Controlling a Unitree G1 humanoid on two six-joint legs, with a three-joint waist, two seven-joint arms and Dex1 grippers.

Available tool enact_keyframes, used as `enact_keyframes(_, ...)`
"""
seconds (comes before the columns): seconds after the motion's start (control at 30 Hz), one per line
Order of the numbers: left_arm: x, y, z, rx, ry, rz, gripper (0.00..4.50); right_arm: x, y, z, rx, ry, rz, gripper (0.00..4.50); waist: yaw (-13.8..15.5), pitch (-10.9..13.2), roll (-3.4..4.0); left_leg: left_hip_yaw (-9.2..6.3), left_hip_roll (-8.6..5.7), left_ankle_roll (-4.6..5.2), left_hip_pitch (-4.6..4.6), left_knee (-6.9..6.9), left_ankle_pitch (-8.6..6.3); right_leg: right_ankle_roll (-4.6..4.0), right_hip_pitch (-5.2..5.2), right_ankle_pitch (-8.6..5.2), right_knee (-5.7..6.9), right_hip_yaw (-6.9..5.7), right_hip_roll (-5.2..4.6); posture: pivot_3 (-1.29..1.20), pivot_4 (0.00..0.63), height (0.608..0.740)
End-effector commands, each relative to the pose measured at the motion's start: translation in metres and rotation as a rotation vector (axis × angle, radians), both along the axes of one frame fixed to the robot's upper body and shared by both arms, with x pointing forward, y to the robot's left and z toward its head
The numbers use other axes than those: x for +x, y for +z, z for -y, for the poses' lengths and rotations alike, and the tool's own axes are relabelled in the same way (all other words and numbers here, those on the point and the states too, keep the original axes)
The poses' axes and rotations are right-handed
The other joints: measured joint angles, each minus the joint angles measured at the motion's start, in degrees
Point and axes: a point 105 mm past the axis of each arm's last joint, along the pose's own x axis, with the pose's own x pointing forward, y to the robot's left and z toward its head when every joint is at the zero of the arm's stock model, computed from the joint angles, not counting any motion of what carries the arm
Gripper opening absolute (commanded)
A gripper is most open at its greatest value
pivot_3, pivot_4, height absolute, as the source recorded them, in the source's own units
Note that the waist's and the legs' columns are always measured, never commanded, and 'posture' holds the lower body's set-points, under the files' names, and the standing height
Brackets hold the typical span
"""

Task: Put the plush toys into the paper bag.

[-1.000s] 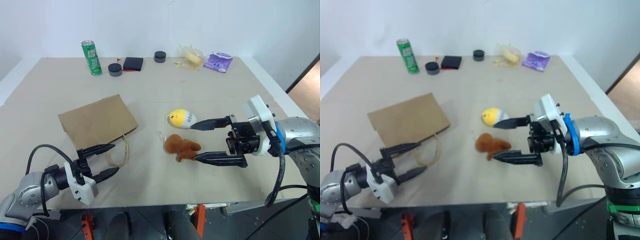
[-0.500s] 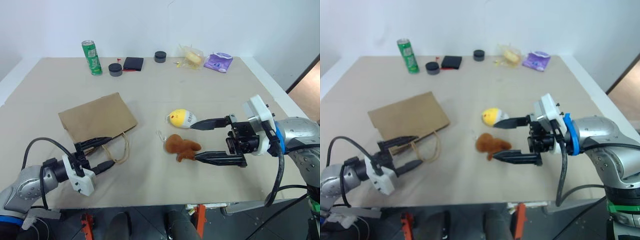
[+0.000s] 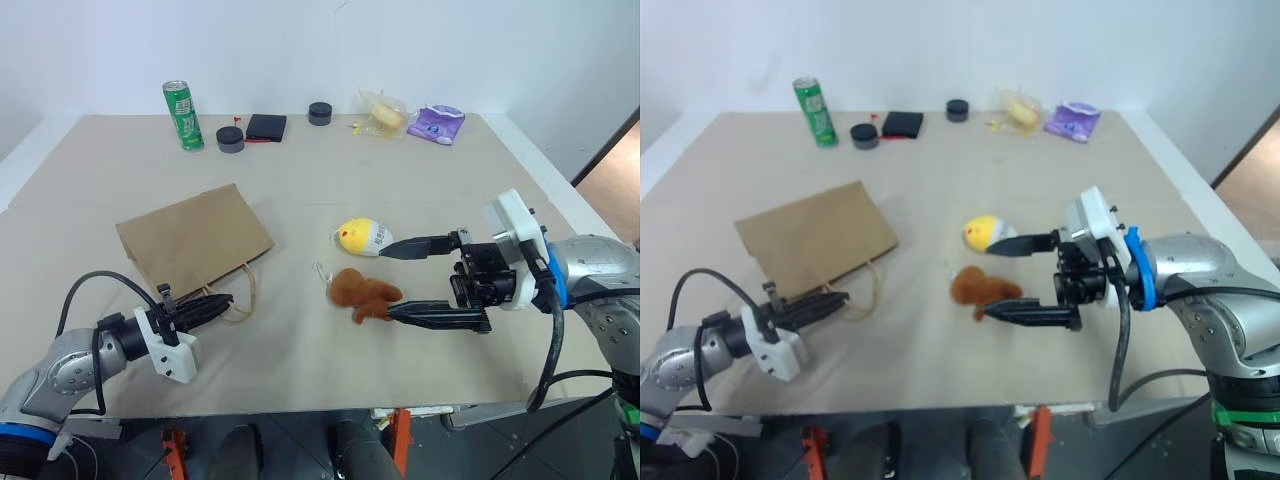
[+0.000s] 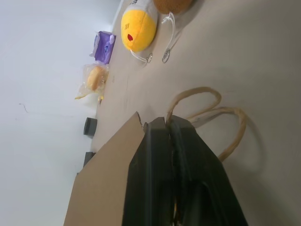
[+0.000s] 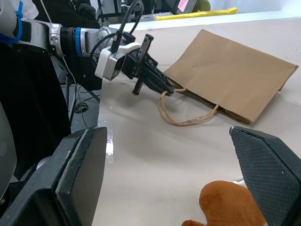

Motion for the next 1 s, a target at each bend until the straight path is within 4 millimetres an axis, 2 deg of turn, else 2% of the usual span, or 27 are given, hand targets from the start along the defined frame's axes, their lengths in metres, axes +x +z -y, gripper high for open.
enact_keyframes(0.03,0.005,0.03,0.004,-0.169,0.01,0.069,0.03,-0.001,0.003,-0.012,0.048,0.016,-0.001,4.5,0.0,0.0,0.0,0.01,0.01,0.0,0.0,0.0,0.0,0.0,0.0,0.0,0.0,0.0,0.0,0.0,0.15,0.74)
enact_keyframes(0.17,0.006,0.069,0.017,-0.341,-0.006,0.134,0.03,0.012,-0.029,-0.044,0.145,-0.06,-0.103,4.5,-0.03,-0.16,-0.26,0.0,0.12,0.0,0.0,0.01,0.0,0.0,0.02,0.01,0.0,-0.01,0.12,0.0,0.15,0.74)
enact_keyframes(0.23,0.004,0.082,0.025,-0.412,-0.018,0.138,0.03,0.02,-0.044,-0.061,0.187,-0.108,-0.137,4.5,-0.04,-0.18,-0.29,-0.03,0.19,0.0,-0.02,0.02,0.0,-0.02,0.01,0.05,0.01,-0.01,0.22,0.0,0.15,0.74)
enact_keyframes(0.33,-0.002,0.086,0.033,-0.449,-0.036,0.115,0.0,0.039,-0.059,-0.076,0.234,-0.203,-0.146,3.79,-0.17,-0.17,-0.28,0.01,0.17,0.01,-0.03,0.02,0.01,0.26,-0.02,0.23,0.01,0.06,0.24,0.0,0.15,0.74)
enact_keyframes(0.5,-0.008,0.091,0.041,-0.503,-0.041,0.087,0.0,0.073,-0.074,-0.098,0.317,-0.323,-0.146,1.44,-0.18,-0.17,-0.29,0.01,0.19,0.08,0.0,0.08,0.07,0.01,-0.01,0.24,0.0,0.1,0.33,0.0,0.15,0.74)
enact_keyframes(0.57,-0.008,0.091,0.04,-0.512,-0.031,0.082,0.0,0.083,-0.077,-0.105,0.324,-0.341,-0.148,0.27,-0.18,-0.17,-0.27,-0.01,0.2,0.15,0.0,0.08,0.13,-0.01,-0.01,0.31,0.0,0.11,0.36,0.0,0.15,0.74)
enact_keyframes(0.6,-0.008,0.091,0.041,-0.512,-0.03,0.082,0.0,0.084,-0.079,-0.108,0.325,-0.337,-0.148,0.12,-0.18,-0.17,-0.28,-0.01,0.2,0.17,0.0,0.08,0.15,-0.01,0.0,0.32,0.0,0.11,0.36,0.0,0.15,0.74)
enact_keyframes(0.83,-0.012,0.092,0.044,-0.539,-0.018,0.083,0.0,0.095,-0.085,-0.158,0.376,-0.304,-0.211,0.12,-0.23,-0.17,-0.27,-0.03,0.32,0.2,0.01,0.04,0.2,-0.07,-0.05,0.37,0.0,0.13,0.51,0.0,0.15,0.74)
enact_keyframes(0.9,-0.011,0.092,0.044,-0.549,-0.008,0.083,0.0,0.096,-0.091,-0.174,0.349,-0.305,-0.221,0.12,-0.2,-0.17,-0.27,-0.07,0.35,0.2,-0.01,-0.01,0.2,-0.12,-0.07,0.34,0.0,0.13,0.57,0.0,0.15,0.74)
enact_keyframes(1.0,-0.011,0.094,0.043,-0.565,0.006,0.093,0.0,0.099,-0.1,-0.187,0.301,-0.328,-0.215,0.12,-0.2,-0.17,-0.27,-0.07,0.37,0.2,-0.03,-0.01,0.19,-0.13,-0.08,0.34,0.0,0.13,0.61,0.0,0.15,0.74)
